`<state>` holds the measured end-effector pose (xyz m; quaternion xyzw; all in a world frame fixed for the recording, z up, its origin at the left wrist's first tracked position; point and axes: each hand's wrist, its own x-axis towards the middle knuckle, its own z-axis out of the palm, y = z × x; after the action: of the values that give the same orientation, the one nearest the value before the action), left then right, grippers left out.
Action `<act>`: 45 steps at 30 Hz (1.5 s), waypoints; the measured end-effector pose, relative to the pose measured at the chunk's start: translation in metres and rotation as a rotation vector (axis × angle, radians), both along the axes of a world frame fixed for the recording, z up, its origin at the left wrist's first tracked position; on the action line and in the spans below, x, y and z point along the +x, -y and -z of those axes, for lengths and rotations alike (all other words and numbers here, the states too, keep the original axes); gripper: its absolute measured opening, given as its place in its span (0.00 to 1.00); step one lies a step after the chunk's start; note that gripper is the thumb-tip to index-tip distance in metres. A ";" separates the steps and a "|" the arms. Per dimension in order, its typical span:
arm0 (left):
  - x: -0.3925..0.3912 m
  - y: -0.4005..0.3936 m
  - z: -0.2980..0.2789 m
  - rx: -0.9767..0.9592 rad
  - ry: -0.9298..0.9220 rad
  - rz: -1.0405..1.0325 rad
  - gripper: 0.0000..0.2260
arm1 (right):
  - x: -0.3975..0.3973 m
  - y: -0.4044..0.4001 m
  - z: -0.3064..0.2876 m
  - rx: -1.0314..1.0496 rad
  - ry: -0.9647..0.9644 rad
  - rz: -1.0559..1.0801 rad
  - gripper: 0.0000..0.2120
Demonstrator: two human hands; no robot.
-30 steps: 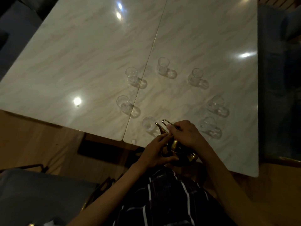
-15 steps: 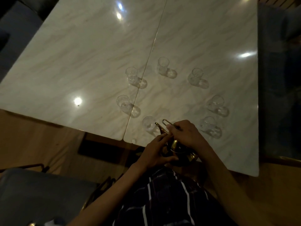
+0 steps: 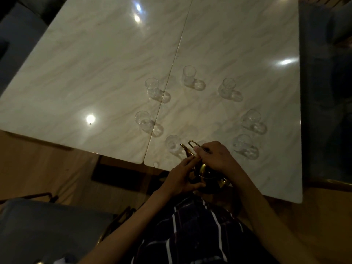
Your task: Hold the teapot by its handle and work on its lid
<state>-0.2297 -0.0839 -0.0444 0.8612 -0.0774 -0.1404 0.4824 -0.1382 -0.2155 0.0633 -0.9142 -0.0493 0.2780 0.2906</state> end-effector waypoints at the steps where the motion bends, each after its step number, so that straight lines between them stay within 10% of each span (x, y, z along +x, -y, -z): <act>1: 0.000 0.000 0.001 0.001 -0.004 0.003 0.40 | -0.001 0.000 0.001 -0.003 0.003 0.001 0.22; 45: 0.031 0.065 -0.021 0.039 -0.054 0.370 0.38 | -0.016 0.084 -0.022 -0.091 -0.005 0.279 0.21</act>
<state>-0.1986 -0.1489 -0.0234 0.8373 -0.2188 -0.2515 0.4334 -0.1541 -0.2993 0.0855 -0.9237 0.0919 0.2392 0.2847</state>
